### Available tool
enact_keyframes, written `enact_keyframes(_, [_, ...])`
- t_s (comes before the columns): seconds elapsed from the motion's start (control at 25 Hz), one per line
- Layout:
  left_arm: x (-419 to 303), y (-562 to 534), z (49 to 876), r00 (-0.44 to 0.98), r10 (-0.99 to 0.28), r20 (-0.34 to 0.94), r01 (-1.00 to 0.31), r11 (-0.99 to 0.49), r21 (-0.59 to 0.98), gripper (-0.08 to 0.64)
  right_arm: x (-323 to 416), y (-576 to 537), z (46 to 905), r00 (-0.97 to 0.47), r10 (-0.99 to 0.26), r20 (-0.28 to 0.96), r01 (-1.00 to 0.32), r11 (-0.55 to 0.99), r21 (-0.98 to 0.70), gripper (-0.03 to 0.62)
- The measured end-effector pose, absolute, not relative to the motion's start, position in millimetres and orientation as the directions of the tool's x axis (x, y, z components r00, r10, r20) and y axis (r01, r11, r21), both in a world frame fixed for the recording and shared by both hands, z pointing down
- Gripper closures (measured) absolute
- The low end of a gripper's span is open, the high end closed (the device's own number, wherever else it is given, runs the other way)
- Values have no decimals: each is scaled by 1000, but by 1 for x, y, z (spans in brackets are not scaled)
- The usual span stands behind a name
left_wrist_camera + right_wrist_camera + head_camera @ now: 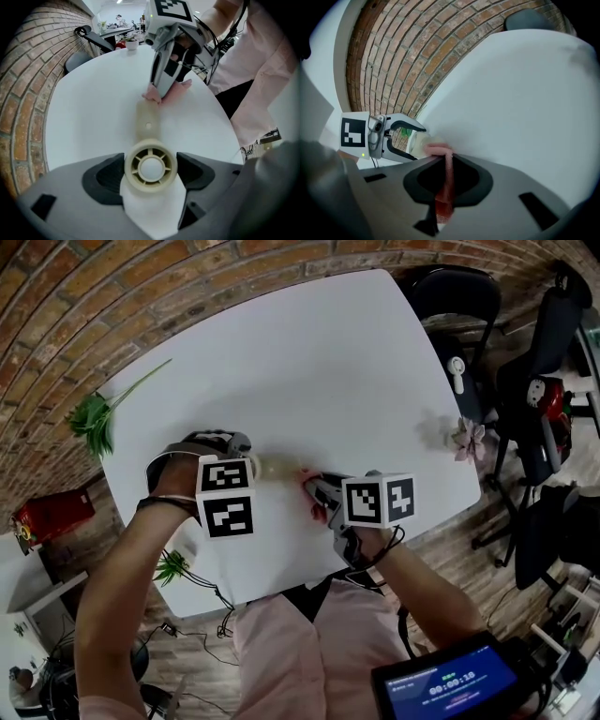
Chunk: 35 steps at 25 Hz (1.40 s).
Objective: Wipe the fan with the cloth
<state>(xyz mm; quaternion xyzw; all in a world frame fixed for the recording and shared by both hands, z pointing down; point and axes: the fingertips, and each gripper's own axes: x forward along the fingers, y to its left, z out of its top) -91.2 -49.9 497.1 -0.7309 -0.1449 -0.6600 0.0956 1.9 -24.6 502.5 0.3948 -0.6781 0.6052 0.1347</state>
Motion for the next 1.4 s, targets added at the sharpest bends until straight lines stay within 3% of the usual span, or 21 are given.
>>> enact_keyframes(0.32, [-88,-39,499,10,65,998,576,-816,47,207,26,-37,496,-617,-366,696,-761,54,-646,563])
enact_keyframes(0.48, [-85,-35,499,18,66,998,678,-734,36,206,21,-40,496,-627,-299,719,-779,232,-583,563])
enact_keyframes(0.72, [-85,-32,501,-8,39,999,749,-662,32,206,-7,-42,496,-647,-188,738,-686,567,-457,561])
enact_keyframes(0.92, [-85,-31,502,-35,10,999,785,-619,34,206,-32,-43,495,-666,-83,741,-510,777,-371,561])
enact_keyframes(1.12, [-86,-30,503,-54,-10,998,807,-590,38,204,-49,-36,493,-669,60,741,-235,928,-288,561])
enact_keyframes(1.4, [-87,-31,504,-67,-26,997,817,-575,40,202,-57,-27,490,-664,130,736,131,990,-56,563])
